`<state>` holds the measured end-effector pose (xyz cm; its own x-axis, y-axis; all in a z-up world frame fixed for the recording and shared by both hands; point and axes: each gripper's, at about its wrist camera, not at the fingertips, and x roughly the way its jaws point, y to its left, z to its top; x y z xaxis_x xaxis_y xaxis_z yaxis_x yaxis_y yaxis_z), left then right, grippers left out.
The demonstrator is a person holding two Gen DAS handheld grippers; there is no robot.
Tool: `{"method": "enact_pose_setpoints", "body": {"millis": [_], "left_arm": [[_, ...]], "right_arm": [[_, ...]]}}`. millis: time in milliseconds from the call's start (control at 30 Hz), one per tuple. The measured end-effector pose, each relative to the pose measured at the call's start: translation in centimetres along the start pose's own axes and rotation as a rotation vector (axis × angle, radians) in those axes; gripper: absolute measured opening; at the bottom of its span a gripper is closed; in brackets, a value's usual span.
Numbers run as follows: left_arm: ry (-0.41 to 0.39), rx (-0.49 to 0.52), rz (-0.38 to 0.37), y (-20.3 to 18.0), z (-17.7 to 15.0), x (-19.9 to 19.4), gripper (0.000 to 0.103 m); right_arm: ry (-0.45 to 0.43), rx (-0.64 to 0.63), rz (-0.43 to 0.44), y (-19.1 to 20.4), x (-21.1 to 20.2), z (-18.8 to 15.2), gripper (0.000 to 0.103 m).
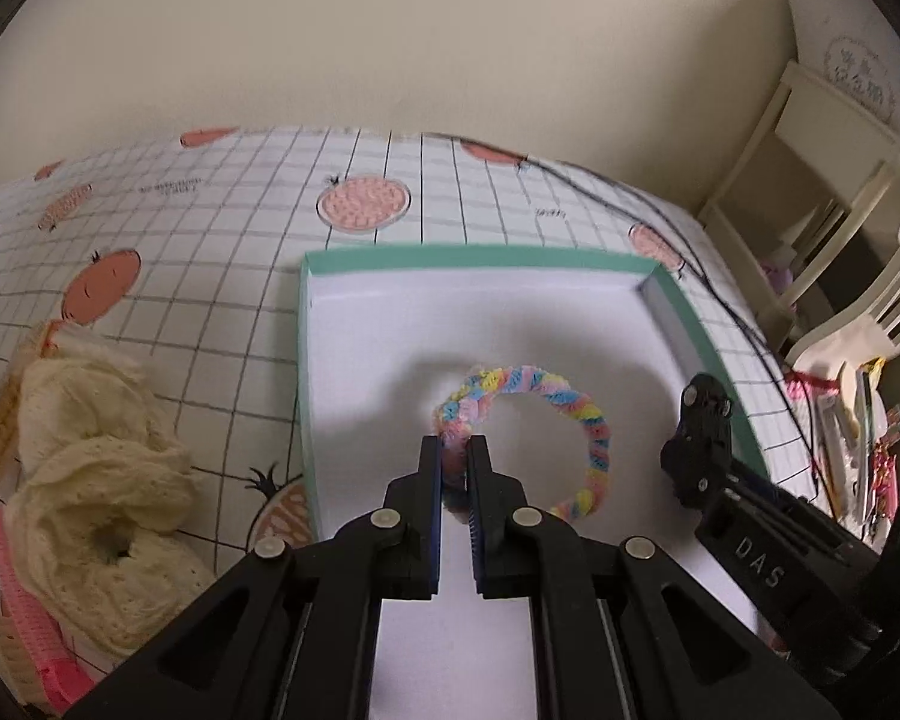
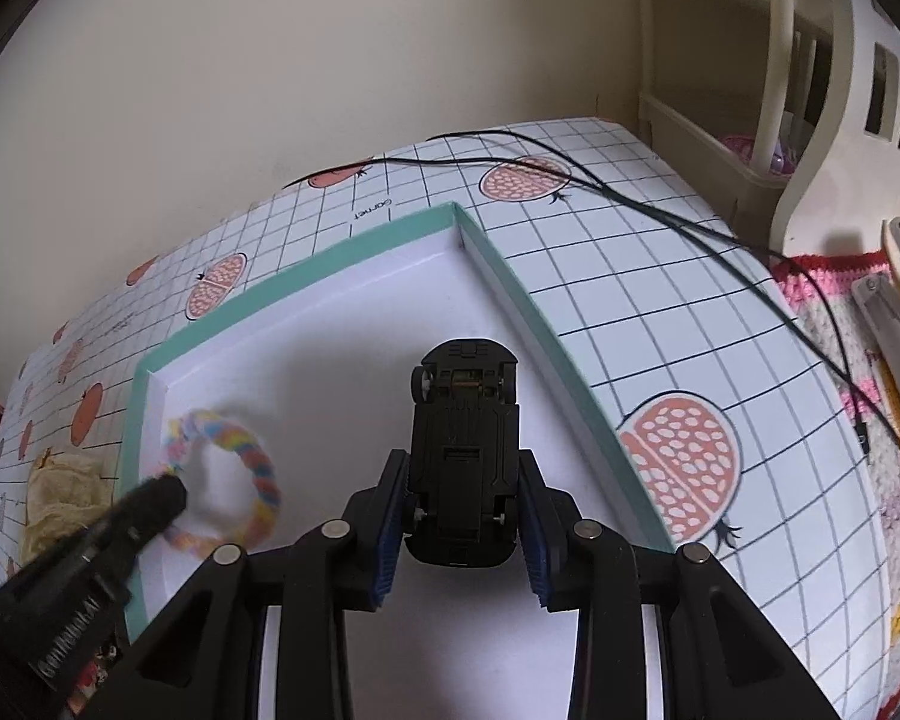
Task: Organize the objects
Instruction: 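Carry ring and car into the teal tray and open both tools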
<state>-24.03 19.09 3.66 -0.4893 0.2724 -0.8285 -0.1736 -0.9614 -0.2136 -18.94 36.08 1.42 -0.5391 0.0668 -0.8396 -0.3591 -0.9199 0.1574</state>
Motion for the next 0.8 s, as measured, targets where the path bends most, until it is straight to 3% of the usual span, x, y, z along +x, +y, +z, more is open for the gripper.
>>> {"method": "enact_pose_setpoints", "body": {"millis": [800], "left_arm": [[0.039,0.002,0.013,0.9,-0.3,1.3,0.008]], "right_arm": [[-0.003,-0.024,-0.007,0.9,0.3,0.0,0.037]]}}
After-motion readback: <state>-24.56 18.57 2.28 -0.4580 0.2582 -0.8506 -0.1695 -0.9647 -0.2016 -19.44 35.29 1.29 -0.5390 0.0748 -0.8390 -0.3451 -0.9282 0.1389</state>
